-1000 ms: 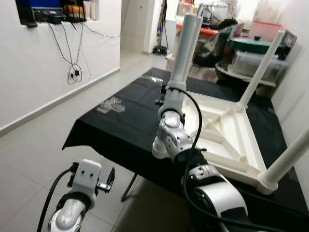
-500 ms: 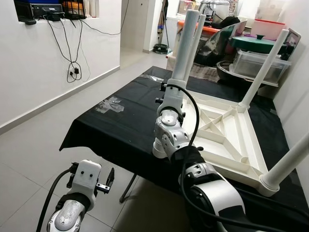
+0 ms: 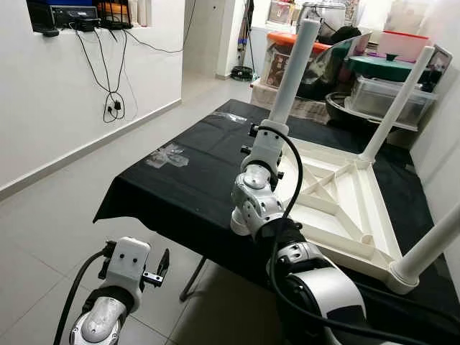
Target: Building children table
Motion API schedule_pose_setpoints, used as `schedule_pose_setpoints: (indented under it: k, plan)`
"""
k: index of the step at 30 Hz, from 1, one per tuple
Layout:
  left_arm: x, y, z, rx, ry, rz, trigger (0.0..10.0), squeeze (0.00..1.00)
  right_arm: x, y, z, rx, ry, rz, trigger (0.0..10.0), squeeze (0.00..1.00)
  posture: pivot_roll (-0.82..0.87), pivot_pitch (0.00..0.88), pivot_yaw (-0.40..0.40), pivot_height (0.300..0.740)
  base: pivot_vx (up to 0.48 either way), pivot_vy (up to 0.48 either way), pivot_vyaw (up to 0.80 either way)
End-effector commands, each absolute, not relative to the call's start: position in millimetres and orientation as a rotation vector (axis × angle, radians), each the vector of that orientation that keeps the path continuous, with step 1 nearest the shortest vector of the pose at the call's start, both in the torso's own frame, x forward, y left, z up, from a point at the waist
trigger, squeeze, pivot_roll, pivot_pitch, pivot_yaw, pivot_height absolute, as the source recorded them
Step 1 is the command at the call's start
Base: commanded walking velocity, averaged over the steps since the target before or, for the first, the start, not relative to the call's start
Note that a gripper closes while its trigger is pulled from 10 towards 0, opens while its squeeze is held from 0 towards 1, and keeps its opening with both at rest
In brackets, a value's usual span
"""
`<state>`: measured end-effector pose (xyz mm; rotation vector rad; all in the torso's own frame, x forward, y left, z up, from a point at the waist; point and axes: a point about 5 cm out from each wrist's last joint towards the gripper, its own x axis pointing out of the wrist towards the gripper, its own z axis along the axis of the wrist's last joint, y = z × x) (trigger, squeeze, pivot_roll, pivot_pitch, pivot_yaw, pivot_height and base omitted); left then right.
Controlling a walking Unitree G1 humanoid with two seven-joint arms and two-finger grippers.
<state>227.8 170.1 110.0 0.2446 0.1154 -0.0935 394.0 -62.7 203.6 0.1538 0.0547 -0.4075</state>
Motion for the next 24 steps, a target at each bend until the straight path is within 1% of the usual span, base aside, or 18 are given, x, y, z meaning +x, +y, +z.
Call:
schedule_pose_setpoints:
  k: [1, 5, 16, 24]
  plan:
    - [229.3, 168.5, 108.8, 0.256, 0.115, -0.104, 10.0, 0.0, 385.2, -75.0, 159.8, 0.126, 0.213, -0.464, 0.0, 0.0, 0.14, 0.0, -0.131, 0.74, 0.0, 0.0, 0.0]
    - [229.6, 168.7, 108.7, 0.259, 0.115, -0.106, 10.0, 0.0, 384.8, -69.3, 163.4, 0.111, 0.176, -0.429, 0.0, 0.0, 0.14, 0.0, -0.128, 0.74, 0.0, 0.0, 0.0]
    - [230.3, 169.0, 108.7, 0.262, 0.113, -0.109, 10.0, 0.0, 383.7, -65.0, 163.1, 0.097, 0.159, -0.407, 0.0, 0.0, 0.14, 0.0, -0.125, 0.74, 0.0, 0.0, 0.0]
    - [231.0, 169.7, 109.1, 0.266, 0.111, -0.11, 10.0, 0.0, 382.7, -55.6, 167.3, 0.091, 0.129, -0.347, 0.0, 0.0, 0.14, 0.0, -0.124, 0.74, 0.0, 0.0, 0.0]
